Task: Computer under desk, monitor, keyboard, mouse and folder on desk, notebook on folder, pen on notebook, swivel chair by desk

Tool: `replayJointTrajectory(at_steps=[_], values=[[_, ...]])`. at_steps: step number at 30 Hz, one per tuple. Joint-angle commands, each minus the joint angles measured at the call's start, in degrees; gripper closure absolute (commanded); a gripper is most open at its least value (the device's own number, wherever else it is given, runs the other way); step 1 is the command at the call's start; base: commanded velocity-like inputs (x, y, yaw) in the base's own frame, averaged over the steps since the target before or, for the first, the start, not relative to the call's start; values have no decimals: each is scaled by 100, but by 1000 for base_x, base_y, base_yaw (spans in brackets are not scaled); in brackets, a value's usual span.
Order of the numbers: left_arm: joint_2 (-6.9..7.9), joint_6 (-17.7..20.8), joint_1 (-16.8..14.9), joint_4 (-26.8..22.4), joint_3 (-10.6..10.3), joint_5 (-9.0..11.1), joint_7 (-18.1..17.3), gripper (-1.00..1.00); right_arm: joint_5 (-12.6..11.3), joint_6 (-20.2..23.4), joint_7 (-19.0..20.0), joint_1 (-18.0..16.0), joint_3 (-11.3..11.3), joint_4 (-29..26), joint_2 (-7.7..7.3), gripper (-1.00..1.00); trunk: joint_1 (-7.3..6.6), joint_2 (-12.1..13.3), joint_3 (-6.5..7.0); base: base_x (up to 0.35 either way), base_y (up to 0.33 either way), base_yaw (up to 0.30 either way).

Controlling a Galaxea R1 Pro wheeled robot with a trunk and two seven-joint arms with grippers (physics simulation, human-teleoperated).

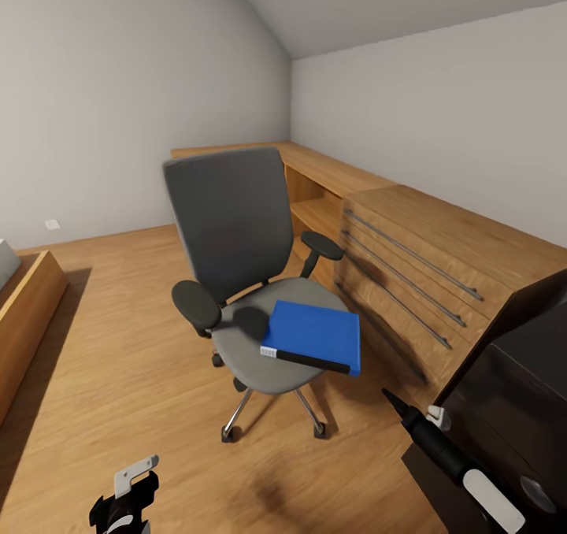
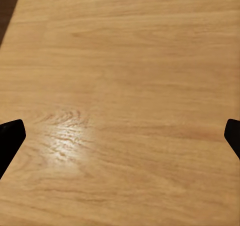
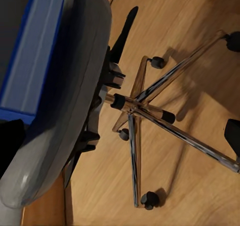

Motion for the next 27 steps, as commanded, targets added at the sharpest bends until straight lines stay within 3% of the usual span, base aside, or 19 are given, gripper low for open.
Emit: replayJointTrajectory(at_steps=[1,8,22,27], values=[[-3,-23,-7,-6,38,-62,18,-100,-62,34,38,-4,23,1,-9,-100,-1,-2,-5,0,0,0],[-3,-19,-7,-6,38,-62,-57,-100,-65,47,120,-2,18,1,-25,-100,-1,-2,-5,0,0,0],[-3,-7,-7,-6,38,-62,-101,-100,-64,143,321,-2,16,-183,-219,-100,-1,-2,-5,0,0,0],[-3,3,-7,-7,38,-62,-98,-100,-58,268,638,-1,16,-410,-265,-100,-1,-2,-5,0,0,0]])
